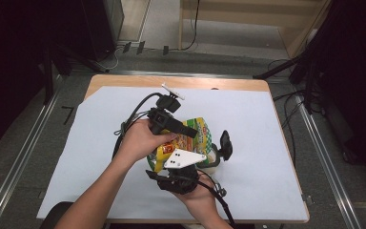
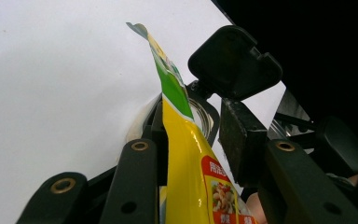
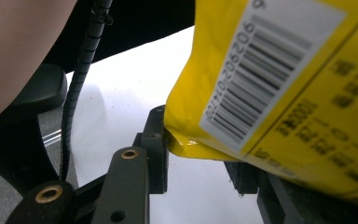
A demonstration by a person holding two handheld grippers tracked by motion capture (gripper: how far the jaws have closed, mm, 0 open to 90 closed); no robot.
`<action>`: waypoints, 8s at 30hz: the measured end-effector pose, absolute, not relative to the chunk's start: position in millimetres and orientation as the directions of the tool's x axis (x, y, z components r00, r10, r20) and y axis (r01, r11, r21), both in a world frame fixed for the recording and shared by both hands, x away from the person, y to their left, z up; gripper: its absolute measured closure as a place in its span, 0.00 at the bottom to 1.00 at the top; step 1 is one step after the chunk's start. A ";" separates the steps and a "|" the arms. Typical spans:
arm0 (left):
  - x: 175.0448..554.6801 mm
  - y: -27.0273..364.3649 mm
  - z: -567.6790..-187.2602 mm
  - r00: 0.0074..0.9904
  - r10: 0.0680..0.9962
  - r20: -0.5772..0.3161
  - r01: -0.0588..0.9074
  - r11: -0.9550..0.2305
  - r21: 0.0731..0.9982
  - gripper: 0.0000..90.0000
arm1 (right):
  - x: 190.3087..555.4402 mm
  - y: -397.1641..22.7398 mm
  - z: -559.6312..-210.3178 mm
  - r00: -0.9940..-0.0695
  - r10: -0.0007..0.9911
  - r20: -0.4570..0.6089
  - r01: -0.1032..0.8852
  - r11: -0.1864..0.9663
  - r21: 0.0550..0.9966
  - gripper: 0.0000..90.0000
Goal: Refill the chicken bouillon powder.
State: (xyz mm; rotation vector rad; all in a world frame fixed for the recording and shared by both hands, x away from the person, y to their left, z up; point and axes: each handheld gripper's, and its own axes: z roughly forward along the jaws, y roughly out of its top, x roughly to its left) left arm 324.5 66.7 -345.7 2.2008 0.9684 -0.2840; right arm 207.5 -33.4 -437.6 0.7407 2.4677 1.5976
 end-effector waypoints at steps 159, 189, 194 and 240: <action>327.1 60.9 -344.2 0.699 0.553 -0.453 0.711 -0.477 0.517 0.76 | 210.5 -38.2 -434.9 -0.868 0.453 0.205 0.367 0.308 0.878 0.74; 327.3 59.5 -347.1 0.697 0.555 -0.454 0.714 -0.481 0.509 0.76 | 211.0 -38.7 -437.2 -0.865 0.453 0.215 0.378 0.307 0.873 0.75; 328.6 59.4 -348.9 0.696 0.550 -0.461 0.716 -0.481 0.507 0.76 | 211.5 -39.1 -438.7 -0.862 0.458 0.216 0.383 0.311 0.870 0.74; 325.2 56.3 -340.2 0.702 0.557 -0.443 0.709 -0.490 0.507 0.75 | 211.6 -37.8 -433.3 -0.852 0.454 0.262 0.415 0.278 0.866 0.74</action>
